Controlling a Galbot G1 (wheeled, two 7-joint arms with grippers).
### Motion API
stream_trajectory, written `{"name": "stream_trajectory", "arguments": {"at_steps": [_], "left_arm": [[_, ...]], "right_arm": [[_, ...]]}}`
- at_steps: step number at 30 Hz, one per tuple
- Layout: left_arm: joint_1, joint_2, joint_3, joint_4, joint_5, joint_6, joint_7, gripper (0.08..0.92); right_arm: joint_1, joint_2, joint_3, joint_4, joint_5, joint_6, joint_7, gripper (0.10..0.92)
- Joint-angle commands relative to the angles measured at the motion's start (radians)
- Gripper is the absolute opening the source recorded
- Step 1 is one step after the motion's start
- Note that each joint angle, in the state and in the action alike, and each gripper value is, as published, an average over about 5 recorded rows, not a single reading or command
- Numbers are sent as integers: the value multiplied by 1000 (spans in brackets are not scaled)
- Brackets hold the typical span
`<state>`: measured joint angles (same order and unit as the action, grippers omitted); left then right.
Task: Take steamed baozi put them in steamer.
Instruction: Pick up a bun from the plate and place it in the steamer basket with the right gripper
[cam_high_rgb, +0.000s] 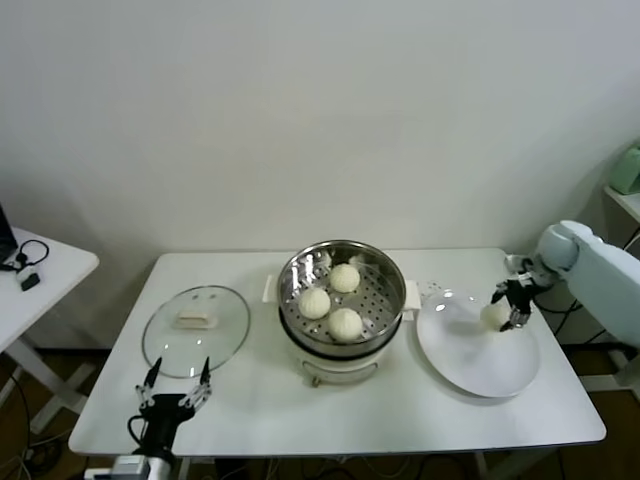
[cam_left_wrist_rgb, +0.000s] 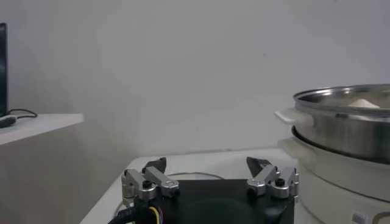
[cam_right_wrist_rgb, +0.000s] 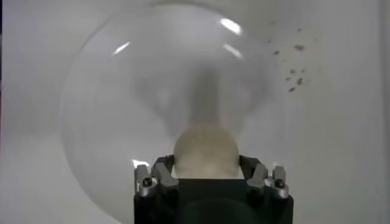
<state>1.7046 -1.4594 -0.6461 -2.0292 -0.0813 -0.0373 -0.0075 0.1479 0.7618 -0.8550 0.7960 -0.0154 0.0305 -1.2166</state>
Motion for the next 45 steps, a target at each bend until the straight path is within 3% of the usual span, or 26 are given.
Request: {"name": "stream_trajectory", "arguments": {"at_steps": [1,7,15,31,45], "left_arm": [[3,3,6,-3,11,-1,5,823],[8,4,17,-21,28,-3,6,823],[29,5,38,-43,50,-7,8,823],[61,5,25,-51,49,-30,8,823],[56,2,20,-39,38,-30,5,823]], "right_arm": [[473,27,-471,102,467,-112,-3,712],[683,128,-684,175,748,-193,26,712],[728,241,-750,267,888,-261,72,712],[613,311,-774,397,891,-314,152,712],[493,329,-751,310,807,-309,155,712]]}}
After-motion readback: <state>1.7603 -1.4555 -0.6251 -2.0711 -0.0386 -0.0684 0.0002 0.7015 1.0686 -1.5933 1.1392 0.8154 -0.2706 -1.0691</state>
